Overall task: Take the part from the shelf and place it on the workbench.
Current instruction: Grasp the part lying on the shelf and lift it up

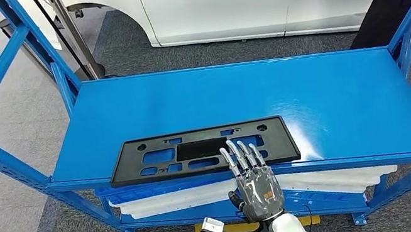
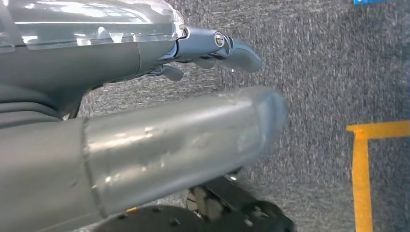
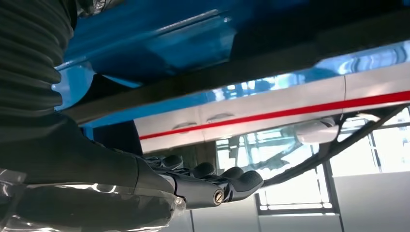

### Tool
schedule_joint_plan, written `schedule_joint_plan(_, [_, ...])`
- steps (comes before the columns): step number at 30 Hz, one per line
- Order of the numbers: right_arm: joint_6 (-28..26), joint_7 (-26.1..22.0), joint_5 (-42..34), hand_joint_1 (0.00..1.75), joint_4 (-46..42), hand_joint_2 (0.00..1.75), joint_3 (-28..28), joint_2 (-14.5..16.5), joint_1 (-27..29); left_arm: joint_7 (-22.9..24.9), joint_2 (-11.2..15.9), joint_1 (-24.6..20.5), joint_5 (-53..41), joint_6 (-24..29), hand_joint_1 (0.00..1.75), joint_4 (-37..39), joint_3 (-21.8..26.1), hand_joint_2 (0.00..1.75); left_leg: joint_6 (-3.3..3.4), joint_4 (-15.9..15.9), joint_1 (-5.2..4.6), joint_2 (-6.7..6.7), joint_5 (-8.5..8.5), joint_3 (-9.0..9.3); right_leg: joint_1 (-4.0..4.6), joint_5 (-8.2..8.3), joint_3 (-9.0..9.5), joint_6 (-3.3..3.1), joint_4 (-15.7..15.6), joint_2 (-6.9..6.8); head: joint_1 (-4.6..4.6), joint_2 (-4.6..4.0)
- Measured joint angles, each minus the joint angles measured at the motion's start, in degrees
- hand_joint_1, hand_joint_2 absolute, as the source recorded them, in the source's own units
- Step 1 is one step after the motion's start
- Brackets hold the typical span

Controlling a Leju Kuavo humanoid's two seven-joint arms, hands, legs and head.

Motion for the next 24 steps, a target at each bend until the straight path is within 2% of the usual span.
schedule_joint_plan(1, [0.0,-0.16,-0.14,0.0,0.48,1.75,-0.33,0.18,0.01,0.1,0.09,0.03,-0.04,0.0,0.0,0.0,0.15,0.0,0.11,-1.43,-0.01,0.0,1.33,-0.23,0.05,-0.44,0.61,0.05,0.0,0.06,-0.01,0.0])
schedule_joint_plan(3, [0.0,-0.32,-0.34,0.0,1.21,1.75,-0.86,0.54,-0.06,0.18,0.24,0.05,-0.25,0.0,0.0,0.0,0.37,0.0,0.54,-8.65,-0.07,0.07,6.84,1.48,0.1,-1.36,1.84,0.3,0.01,0.1,0.01,0.0])
schedule_joint_plan(4, [0.0,-0.4,-0.38,0.0,1.55,1.75,-1.05,0.74,-0.13,0.21,0.3,0.04,-0.37,0.01,0.0,0.0,0.45,0.0,0.78,-12.03,-0.22,0.13,8.57,2.41,0.17,-1.79,2.26,0.53,0.07,0.12,0.01,0.0])
schedule_joint_plan(5, [0.0,-0.49,-0.38,0.0,1.86,1.75,-1.22,0.9,-0.23,0.24,0.34,0.0,-0.46,0.03,0.0,0.0,0.51,0.0,1.02,-14.21,-0.38,0.18,9.6,3.07,0.23,-2.15,2.44,0.83,0.12,0.14,0.01,0.0])
schedule_joint_plan(8, [-0.02,-0.67,-0.39,0.0,2.79,1.75,-1.79,1.28,-0.49,0.38,0.39,0.03,-0.54,0.15,0.0,0.0,0.71,0.0,1.89,-15.53,-0.51,0.08,9.82,3.91,0.36,-2.46,2.67,1.89,0.75,0.18,0.02,0.0])
schedule_joint_plan(10, [-0.04,-0.7,-0.42,0.0,3.24,1.75,-2.16,1.45,-0.76,0.42,0.39,0.05,-0.56,0.2,0.0,0.0,0.87,0.0,2.5,-16.01,-0.27,0.0,9.82,4.86,0.26,-2.93,1.94,2.52,3.09,0.16,0.04,0.0])
schedule_joint_plan(11, [-0.05,-0.76,-0.57,0.0,3.43,1.75,-2.34,1.51,-0.93,0.41,0.38,-0.02,-0.59,0.2,0.0,0.0,0.94,0.0,2.73,-16.22,-0.19,-0.01,9.72,5.27,0.13,-3.88,0.56,2.8,5.63,0.15,0.04,0.0])
schedule_joint_plan(14, [-0.03,-1.43,-1.67,0.0,4.07,1.75,-2.89,1.56,-1.06,0.29,0.4,-0.16,-0.7,0.1,0.0,0.0,1.08,0.0,3.16,-16.28,-0.22,-0.01,9.21,5.83,-0.28,-7.84,-5.63,3.48,14.69,0.12,0.06,0.0])
schedule_joint_plan(15, [-0.03,-1.8,-2.09,0.0,4.3,1.75,-3.11,1.57,-1.01,0.19,0.41,-0.16,-0.72,-0.02,0.0,0.0,1.17,0.0,3.16,-16.26,-0.22,-0.04,8.98,6.06,-0.37,-7.84,-6.84,3.62,15.61,0.11,0.06,0.0])
schedule_joint_plan(16, [-0.03,-2.2,-2.54,0.0,4.51,1.75,-3.37,1.62,-0.98,0.05,0.42,-0.12,-0.72,-0.2,0.0,0.0,1.31,0.0,3.1,-16.24,-0.22,-0.08,8.69,6.4,-0.44,-6.5,-7.08,3.64,14.58,0.1,0.06,0.0])
schedule_joint_plan(18, [-0.04,-3.22,-3.6,0.0,4.75,1.75,-3.86,1.85,-0.97,-0.13,0.44,-0.06,-0.77,-0.49,0.0,0.0,1.6,0.0,2.88,-16.25,-0.22,-0.14,8.04,7.28,-0.47,-1.35,-5.05,3.3,7.78,0.09,0.06,0.0])
schedule_joint_plan(19, [-0.04,-3.83,-4.28,0.0,4.81,1.75,-4.07,1.98,-0.97,-0.16,0.43,-0.04,-0.83,-0.57,0.0,0.01,1.73,0.0,2.73,-16.29,-0.22,-0.16,7.77,7.72,-0.37,0.57,-3.81,3.04,4.43,0.08,0.06,0.0])
schedule_joint_plan(21, [-0.04,-5.45,-6.02,0.0,4.86,1.75,-4.51,2.42,-1.02,-0.11,0.43,-0.15,-1.01,-0.67,0.0,0.02,1.97,0.0,2.16,-16.36,-0.24,-0.15,7.36,7.92,0.11,1.14,-2.82,2.36,0.96,0.1,0.1,0.0])
schedule_joint_plan(23, [-0.05,-6.85,-7.7,0.0,4.9,1.75,-5.04,3.02,-1.1,0.03,0.44,-0.19,-1.17,-0.83,0.0,0.03,2.23,0.0,1.38,-15.79,-0.31,-0.12,7.42,8.0,0.39,0.89,-2.78,1.62,0.66,0.18,0.12,0.0])
schedule_joint_plan(24, [-0.05,-7.31,-8.39,0.0,4.9,1.75,-5.26,3.36,-1.17,0.1,0.48,-0.15,-1.3,-0.92,0.0,0.04,2.37,0.0,1.02,-15.34,-0.29,-0.07,7.29,8.12,0.26,1.58,-2.37,1.22,0.42,0.18,0.08,0.0])
